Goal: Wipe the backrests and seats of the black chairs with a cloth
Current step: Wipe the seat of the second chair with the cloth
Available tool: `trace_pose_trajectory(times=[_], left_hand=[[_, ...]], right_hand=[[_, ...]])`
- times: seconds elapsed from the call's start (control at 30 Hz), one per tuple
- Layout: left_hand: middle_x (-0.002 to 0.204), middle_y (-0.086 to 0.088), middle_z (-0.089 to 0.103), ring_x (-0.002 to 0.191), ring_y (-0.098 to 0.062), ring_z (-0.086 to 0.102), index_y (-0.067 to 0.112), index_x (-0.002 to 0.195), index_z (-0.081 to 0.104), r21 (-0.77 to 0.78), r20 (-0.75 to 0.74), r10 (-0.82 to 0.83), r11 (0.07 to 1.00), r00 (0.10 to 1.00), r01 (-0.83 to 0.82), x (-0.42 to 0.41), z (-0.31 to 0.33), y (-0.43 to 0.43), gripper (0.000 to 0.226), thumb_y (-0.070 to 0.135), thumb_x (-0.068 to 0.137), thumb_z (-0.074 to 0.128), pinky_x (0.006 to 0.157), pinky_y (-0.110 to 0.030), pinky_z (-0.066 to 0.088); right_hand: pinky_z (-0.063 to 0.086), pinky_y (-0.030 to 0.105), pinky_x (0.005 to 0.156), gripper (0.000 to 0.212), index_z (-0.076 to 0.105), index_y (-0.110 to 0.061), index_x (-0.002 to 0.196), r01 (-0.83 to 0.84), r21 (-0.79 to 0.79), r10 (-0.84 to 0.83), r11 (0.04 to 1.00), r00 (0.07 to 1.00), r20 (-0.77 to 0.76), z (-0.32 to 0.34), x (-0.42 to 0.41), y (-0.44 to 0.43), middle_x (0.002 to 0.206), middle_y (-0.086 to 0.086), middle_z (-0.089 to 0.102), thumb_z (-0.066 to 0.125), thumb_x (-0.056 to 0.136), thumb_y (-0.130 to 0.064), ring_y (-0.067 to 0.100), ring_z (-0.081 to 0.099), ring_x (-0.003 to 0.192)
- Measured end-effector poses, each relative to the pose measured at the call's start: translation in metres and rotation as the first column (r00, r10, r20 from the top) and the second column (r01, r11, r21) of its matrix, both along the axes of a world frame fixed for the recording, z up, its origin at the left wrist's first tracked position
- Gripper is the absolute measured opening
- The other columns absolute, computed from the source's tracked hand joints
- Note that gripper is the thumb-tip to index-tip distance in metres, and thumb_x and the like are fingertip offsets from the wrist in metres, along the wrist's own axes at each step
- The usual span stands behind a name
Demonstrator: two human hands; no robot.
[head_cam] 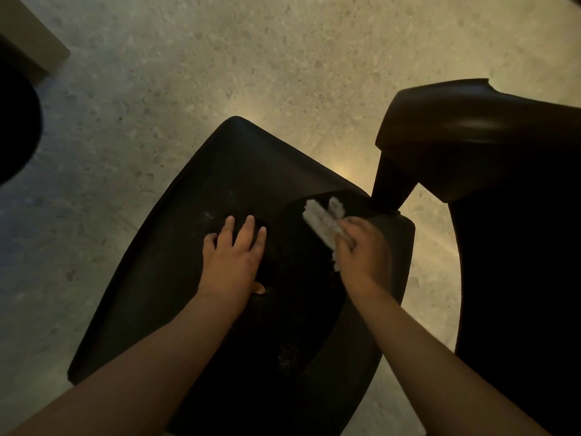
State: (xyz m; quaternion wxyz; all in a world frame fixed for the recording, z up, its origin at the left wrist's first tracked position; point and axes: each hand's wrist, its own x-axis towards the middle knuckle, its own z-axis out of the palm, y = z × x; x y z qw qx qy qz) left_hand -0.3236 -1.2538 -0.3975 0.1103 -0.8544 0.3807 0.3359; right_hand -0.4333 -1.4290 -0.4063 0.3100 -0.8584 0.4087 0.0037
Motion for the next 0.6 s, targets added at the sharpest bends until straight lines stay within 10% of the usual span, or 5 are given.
trace_pose_trajectory(times=[0.27,0.6], left_hand=[[0.162,-0.005,-0.014,0.148,-0.035,-0.01,0.026,0.155,-0.005,-0.043,0.004,0.008,0.999,1.0,-0.008,-0.001,-0.003,0.004,0.106,0.052,0.083,0.068,0.119,-0.053,0.009],[0.162,-0.005,-0.016,0.148,-0.035,-0.011,0.026,0.155,-0.007,-0.04,0.0,0.006,0.999,1.0,-0.006,0.0,-0.004,0.004,0.107,0.053,0.083,0.067,0.119,-0.054,0.009]], right_hand=[[0.039,0.017,0.087,0.032,0.061,-0.014,0.128,0.047,-0.112,-0.044,0.993,0.999,0.029,-0.028,0.042,-0.032,0.127,0.008,0.061,0.054,0.098,-0.022,0.02,0.054,0.118],[0.059,0.032,0.075,0.02,0.065,-0.011,0.108,-0.069,0.0,0.068,0.998,0.989,0.129,0.0,0.032,-0.033,0.108,0.007,0.066,0.053,0.098,-0.024,0.019,0.065,0.096]])
